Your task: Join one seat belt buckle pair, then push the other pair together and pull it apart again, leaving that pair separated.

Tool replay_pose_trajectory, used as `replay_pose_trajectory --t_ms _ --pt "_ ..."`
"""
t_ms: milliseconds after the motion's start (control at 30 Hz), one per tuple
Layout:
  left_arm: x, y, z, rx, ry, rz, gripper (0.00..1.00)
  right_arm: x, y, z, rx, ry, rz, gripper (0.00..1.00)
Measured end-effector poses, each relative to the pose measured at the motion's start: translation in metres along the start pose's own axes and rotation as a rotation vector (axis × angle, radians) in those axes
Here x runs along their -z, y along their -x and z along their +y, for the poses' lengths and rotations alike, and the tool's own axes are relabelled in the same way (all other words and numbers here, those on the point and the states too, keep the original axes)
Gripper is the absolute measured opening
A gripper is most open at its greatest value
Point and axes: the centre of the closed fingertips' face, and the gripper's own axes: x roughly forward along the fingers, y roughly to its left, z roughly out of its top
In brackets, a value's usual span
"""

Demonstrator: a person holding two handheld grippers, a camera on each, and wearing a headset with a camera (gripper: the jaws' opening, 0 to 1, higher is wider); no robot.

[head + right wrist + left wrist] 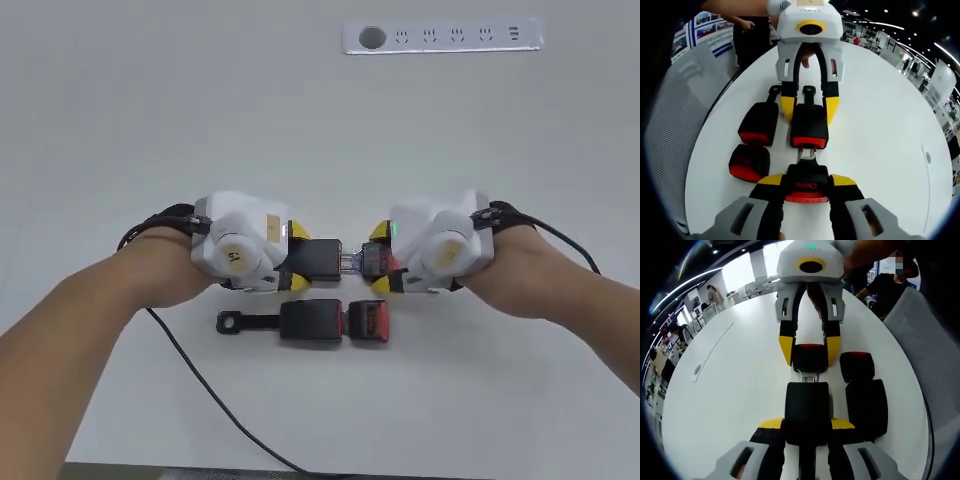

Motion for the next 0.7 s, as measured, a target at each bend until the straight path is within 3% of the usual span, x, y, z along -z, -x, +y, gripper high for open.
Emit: replay_pose_trajectory --t_ms 700 --pt "0.000 0.001 -0.001 -0.011 0.005 0.010 0.33 0.044 0.033 0.004 0.058 -0.016 0.036 0.32"
